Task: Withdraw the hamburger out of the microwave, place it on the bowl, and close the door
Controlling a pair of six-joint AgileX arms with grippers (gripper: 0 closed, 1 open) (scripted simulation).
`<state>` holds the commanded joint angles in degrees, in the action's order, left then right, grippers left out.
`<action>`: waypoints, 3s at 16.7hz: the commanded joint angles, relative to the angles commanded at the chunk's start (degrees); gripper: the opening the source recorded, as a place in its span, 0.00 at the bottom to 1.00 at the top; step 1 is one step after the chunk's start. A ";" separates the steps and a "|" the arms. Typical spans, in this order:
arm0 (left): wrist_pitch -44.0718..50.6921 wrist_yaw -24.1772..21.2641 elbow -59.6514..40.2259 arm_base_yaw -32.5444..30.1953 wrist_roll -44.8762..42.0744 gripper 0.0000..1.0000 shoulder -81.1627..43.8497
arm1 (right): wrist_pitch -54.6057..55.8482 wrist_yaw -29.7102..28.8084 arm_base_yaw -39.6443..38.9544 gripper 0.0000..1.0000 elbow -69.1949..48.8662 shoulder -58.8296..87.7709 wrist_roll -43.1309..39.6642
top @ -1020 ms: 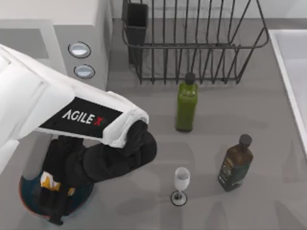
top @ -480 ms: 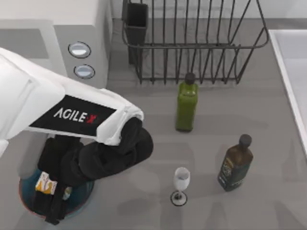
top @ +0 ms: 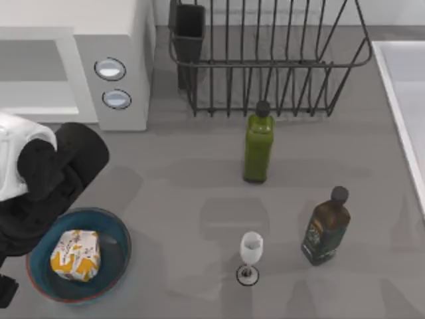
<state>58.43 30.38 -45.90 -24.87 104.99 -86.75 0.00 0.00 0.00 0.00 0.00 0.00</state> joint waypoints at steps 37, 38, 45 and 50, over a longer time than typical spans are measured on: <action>-58.44 -30.38 45.90 24.87 -104.99 0.02 86.75 | 0.00 0.00 0.00 1.00 0.00 0.00 0.00; -58.44 -30.38 45.90 24.87 -104.99 0.00 86.75 | 0.00 0.00 0.00 1.00 0.00 0.00 0.00; -58.44 -30.38 45.90 24.87 -104.99 0.00 86.75 | 0.00 0.00 0.00 1.00 0.00 0.00 0.00; -57.85 -26.07 45.40 20.58 -104.97 0.00 86.83 | 0.00 0.00 0.00 1.00 0.00 0.00 0.00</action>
<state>0.59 4.31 -0.49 -4.29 0.01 0.08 0.00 0.00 0.00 0.00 0.00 0.00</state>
